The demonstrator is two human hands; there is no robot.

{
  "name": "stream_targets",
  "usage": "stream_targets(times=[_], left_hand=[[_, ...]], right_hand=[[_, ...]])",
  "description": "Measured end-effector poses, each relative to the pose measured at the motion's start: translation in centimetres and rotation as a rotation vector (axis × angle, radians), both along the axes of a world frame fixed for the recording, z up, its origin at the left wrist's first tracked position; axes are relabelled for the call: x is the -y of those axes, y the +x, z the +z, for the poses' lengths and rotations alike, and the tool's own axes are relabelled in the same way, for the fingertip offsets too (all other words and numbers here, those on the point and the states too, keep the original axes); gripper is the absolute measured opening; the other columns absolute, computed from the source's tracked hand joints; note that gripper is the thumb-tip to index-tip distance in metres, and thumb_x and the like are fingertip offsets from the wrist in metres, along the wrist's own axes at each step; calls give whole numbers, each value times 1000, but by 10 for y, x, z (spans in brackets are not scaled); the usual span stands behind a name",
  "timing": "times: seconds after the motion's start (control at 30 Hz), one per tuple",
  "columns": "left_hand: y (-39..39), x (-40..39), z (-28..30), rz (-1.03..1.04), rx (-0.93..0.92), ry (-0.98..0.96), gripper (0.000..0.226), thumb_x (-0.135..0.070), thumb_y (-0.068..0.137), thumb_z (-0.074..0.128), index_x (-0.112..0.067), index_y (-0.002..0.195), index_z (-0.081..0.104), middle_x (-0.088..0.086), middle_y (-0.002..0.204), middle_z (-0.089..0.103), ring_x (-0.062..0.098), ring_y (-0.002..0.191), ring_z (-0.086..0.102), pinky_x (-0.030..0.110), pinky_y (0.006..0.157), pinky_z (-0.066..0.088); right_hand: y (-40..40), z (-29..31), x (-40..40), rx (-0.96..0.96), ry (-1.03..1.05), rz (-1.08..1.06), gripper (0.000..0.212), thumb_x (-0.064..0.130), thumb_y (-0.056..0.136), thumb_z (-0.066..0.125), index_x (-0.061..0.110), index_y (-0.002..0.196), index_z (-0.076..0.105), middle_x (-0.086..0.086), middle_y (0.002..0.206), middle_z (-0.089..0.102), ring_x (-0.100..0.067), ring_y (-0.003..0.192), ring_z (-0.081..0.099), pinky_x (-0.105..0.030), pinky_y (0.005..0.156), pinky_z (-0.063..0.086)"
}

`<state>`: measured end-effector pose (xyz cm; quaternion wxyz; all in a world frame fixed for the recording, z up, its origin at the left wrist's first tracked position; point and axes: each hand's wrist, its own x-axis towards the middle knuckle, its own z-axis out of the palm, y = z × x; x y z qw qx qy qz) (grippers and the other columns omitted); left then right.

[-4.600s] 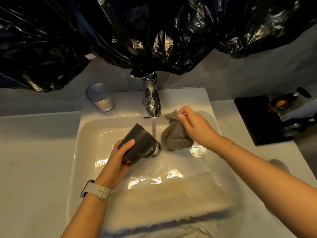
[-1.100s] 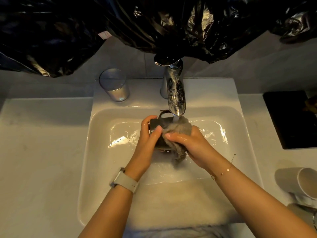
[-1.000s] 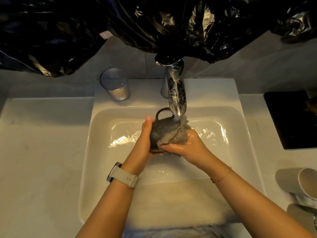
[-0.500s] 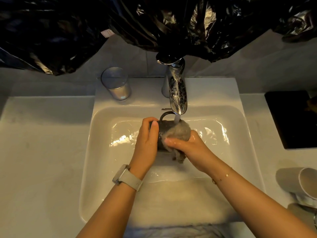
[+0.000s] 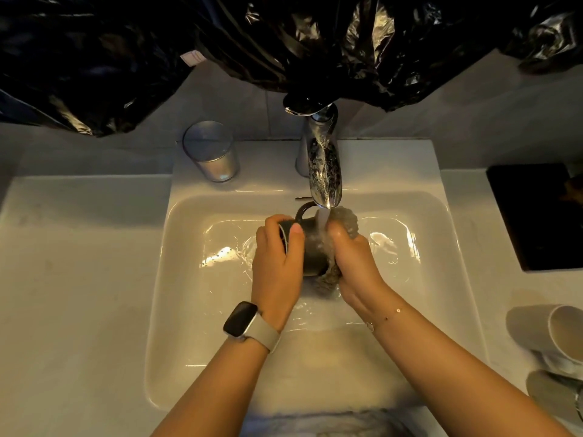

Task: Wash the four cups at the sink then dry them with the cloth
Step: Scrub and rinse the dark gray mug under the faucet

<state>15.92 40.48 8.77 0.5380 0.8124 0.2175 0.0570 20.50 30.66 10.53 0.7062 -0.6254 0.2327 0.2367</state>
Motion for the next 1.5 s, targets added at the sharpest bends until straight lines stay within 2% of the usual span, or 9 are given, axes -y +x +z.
stream_targets(times=[0.1, 0.3, 0.5, 0.7, 0.8, 1.0, 1.13, 1.33, 1.5], left_hand=[[7, -3, 0, 71, -17, -110, 24, -42, 100, 37, -24, 107, 50, -1, 94, 55, 9, 83, 52, 23, 73, 43], [15, -14, -1, 240, -299, -606, 75, -72, 64, 40, -15, 111, 57, 16, 109, 66, 29, 99, 66, 55, 91, 54], [6, 8, 7, 164, -140, -278, 17, -45, 101, 38, -33, 94, 48, -2, 88, 58, 15, 81, 56, 35, 75, 47], [15, -9, 0, 280, -260, -588, 57, -64, 79, 40, -19, 111, 54, 14, 108, 65, 30, 100, 65, 55, 90, 54], [11, -3, 1, 287, -282, -633, 72, -68, 72, 41, -14, 117, 54, 19, 109, 65, 33, 98, 66, 55, 84, 57], [10, 2, 2, 240, -241, -517, 38, -52, 96, 37, -18, 109, 48, 2, 93, 59, 17, 86, 61, 38, 80, 55], [11, -6, -1, 224, -248, -503, 42, -69, 75, 42, -35, 98, 48, 2, 96, 65, 25, 96, 65, 55, 91, 54], [6, 5, -1, 159, -231, -399, 23, -55, 95, 49, -32, 96, 49, -2, 93, 64, 19, 92, 66, 48, 90, 54], [10, -9, 1, 172, -205, -323, 29, -58, 92, 48, -31, 100, 55, -1, 90, 67, 23, 91, 66, 47, 88, 54]], right_hand=[[-5, 0, -5, 168, -104, 56, 54, 59, 77, 62, 6, 75, 64, -9, 69, 63, -18, 68, 59, -31, 69, 48], [-22, -9, 12, 384, -66, 383, 8, 10, 92, 61, 15, 92, 67, 12, 78, 67, 6, 72, 63, -11, 69, 48], [-14, -3, -6, 263, -158, -90, 29, 32, 95, 59, 15, 72, 65, 1, 66, 62, -9, 64, 58, -29, 66, 49], [-22, -3, 13, 316, -46, 365, 13, 18, 97, 52, 17, 95, 65, 5, 85, 68, 4, 76, 65, -11, 71, 48], [-20, -5, 9, 328, -39, 238, 9, 14, 91, 64, 20, 96, 68, 6, 84, 72, -1, 79, 69, -20, 69, 54], [-18, -6, 2, 283, -194, 99, 48, 42, 93, 57, -3, 77, 62, -32, 82, 64, -28, 66, 60, -33, 70, 49], [-23, -8, 21, 294, -42, 381, 9, 10, 90, 63, 17, 90, 68, 5, 83, 72, -6, 79, 68, -24, 78, 53], [-16, -2, 3, 178, -48, -33, 14, 33, 89, 66, 21, 89, 73, -1, 86, 76, -15, 84, 72, -27, 74, 57], [-26, -7, 13, 140, 91, 136, 13, 20, 95, 57, 20, 101, 69, -5, 101, 74, -21, 100, 69, -33, 88, 55]])
